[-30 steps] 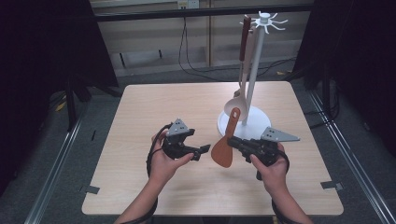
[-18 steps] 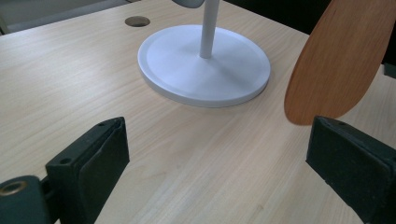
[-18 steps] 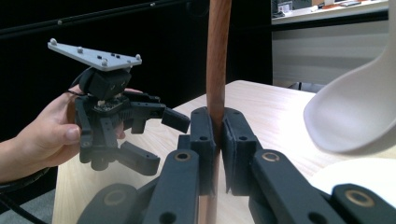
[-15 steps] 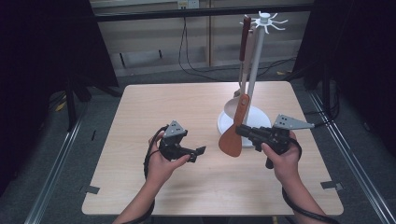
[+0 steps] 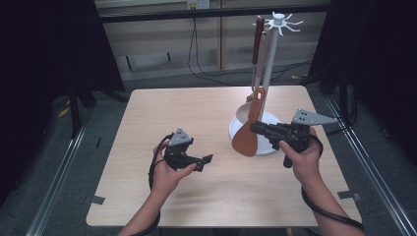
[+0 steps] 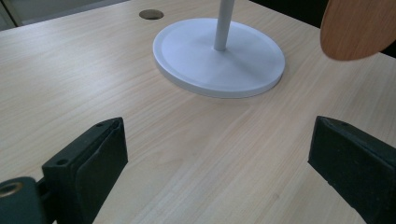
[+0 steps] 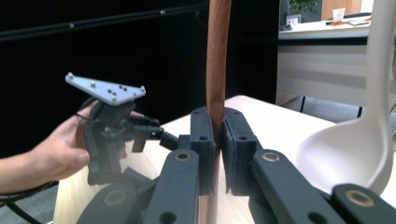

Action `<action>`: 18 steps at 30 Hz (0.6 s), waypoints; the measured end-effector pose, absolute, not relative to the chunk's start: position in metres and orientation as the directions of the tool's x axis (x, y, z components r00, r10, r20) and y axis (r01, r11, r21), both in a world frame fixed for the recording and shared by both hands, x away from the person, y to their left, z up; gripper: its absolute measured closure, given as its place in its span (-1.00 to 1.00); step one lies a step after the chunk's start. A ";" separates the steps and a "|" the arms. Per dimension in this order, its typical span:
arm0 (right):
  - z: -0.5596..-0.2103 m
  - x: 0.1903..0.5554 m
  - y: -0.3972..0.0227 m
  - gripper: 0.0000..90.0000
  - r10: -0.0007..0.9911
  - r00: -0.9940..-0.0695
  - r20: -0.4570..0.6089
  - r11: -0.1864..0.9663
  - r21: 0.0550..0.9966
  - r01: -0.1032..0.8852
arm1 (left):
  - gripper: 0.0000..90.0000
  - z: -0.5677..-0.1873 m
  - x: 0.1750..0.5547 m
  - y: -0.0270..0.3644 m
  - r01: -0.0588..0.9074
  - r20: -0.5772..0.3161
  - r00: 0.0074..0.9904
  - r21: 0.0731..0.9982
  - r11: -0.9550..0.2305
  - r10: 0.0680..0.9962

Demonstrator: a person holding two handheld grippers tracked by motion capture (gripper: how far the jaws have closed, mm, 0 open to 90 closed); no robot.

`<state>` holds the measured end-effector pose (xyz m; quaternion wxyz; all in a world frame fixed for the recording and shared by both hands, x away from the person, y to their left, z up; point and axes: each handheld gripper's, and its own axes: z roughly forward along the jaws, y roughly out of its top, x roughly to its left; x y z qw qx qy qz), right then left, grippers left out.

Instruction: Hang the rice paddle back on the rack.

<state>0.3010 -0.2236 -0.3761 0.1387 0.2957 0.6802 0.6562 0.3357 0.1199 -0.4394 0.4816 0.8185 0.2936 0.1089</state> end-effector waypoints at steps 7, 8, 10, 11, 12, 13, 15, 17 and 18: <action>-0.364 0.305 -0.230 0.87 0.584 -0.789 0.189 -0.068 0.980 0.185 | -0.91 -0.441 0.336 0.118 0.376 -0.102 0.804 0.850 -0.368 0.586; -0.361 0.306 -0.231 0.87 0.584 -0.790 0.184 -0.071 0.982 0.176 | -0.90 -0.440 0.336 0.118 0.375 -0.096 0.805 0.848 -0.375 0.586; -0.356 0.308 -0.233 0.87 0.582 -0.793 0.178 -0.080 0.984 0.162 | -0.90 -0.441 0.337 0.118 0.371 -0.099 0.807 0.852 -0.370 0.582; -0.354 0.309 -0.234 0.87 0.582 -0.794 0.173 -0.077 0.984 0.158 | -0.91 -0.441 0.337 0.118 0.373 -0.098 0.807 0.849 -0.374 0.582; -0.350 0.311 -0.235 0.87 0.584 -0.794 0.170 -0.080 0.985 0.152 | -0.91 -0.441 0.337 0.117 0.374 -0.102 0.807 0.850 -0.370 0.581; -0.348 0.312 -0.236 0.87 0.583 -0.794 0.172 -0.085 0.985 0.151 | -0.91 -0.442 0.337 0.117 0.375 -0.102 0.806 0.850 -0.370 0.583; -0.343 0.316 -0.240 0.87 0.584 -0.793 0.174 -0.092 0.985 0.148 | -0.91 -0.442 0.337 0.118 0.376 -0.103 0.807 0.849 -0.371 0.581; -0.338 0.320 -0.243 0.87 0.585 -0.792 0.174 -0.098 0.985 0.145 | -0.91 -0.441 0.338 0.119 0.360 -0.074 0.808 0.847 -0.391 0.584; -0.336 0.322 -0.245 0.87 0.585 -0.791 0.179 -0.103 0.984 0.147 | -0.91 -0.441 0.337 0.119 0.368 -0.086 0.808 0.846 -0.385 0.583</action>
